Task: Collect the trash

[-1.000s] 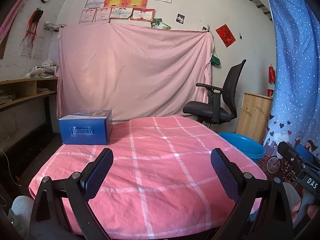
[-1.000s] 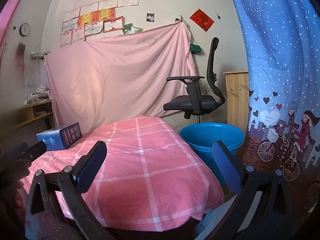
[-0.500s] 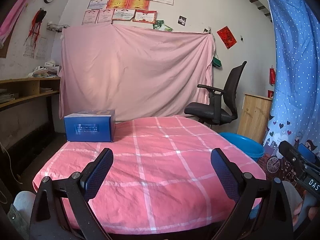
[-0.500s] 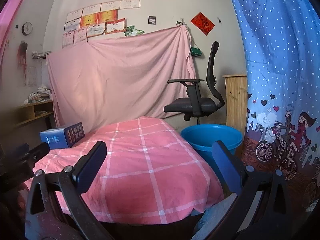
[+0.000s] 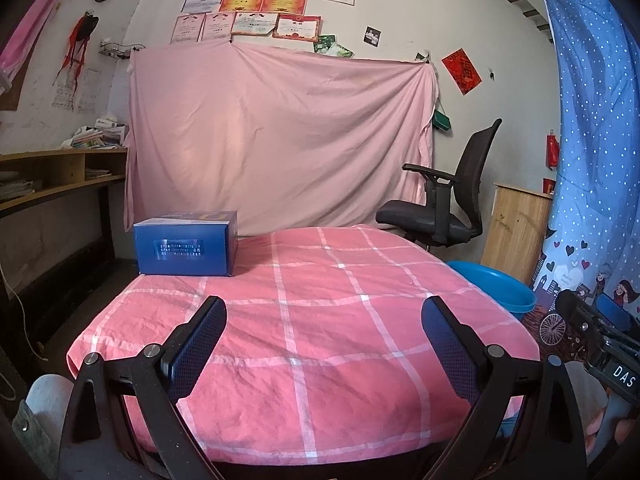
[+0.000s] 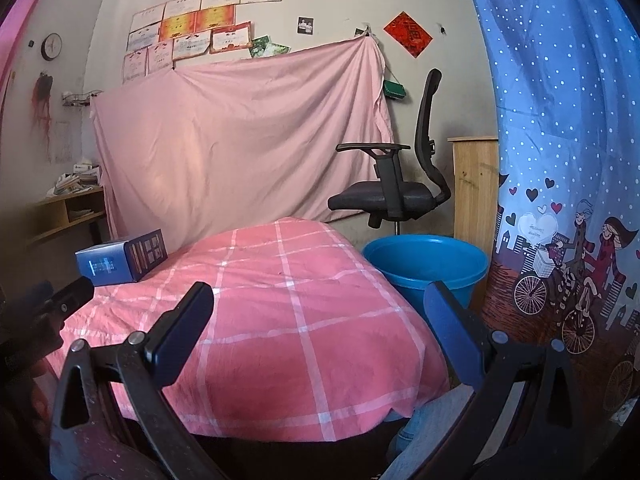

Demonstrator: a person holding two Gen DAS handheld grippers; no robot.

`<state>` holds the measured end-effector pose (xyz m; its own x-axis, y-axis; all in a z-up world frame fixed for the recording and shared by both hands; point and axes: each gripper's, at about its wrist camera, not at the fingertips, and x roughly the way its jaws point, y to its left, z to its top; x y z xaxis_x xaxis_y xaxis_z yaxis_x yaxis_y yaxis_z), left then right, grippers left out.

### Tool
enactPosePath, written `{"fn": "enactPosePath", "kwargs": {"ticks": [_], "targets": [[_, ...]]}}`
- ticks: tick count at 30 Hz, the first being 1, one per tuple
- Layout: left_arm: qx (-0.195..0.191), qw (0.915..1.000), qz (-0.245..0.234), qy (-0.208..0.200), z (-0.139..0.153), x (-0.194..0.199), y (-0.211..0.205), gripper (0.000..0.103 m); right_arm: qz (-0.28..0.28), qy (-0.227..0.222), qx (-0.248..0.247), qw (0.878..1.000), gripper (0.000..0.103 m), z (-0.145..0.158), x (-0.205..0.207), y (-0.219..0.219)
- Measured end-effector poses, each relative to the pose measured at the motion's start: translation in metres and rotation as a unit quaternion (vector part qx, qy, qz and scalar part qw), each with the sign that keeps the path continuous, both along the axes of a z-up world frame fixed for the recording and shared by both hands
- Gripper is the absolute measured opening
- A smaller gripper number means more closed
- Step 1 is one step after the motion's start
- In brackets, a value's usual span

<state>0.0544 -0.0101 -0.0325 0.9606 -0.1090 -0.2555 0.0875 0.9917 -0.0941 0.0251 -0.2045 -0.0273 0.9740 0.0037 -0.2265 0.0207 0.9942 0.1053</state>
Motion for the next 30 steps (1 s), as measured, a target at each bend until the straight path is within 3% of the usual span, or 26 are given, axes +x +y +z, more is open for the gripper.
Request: {"fn": "enactPosePath", "kwargs": {"ticks": [30], "targets": [[0.004,1.0,0.0,-0.002,-0.0019,0.0003,0.0022,0.096,0.0,0.003,-0.001,1.0,0.103,-0.0002,0.0009,0.0006]]}}
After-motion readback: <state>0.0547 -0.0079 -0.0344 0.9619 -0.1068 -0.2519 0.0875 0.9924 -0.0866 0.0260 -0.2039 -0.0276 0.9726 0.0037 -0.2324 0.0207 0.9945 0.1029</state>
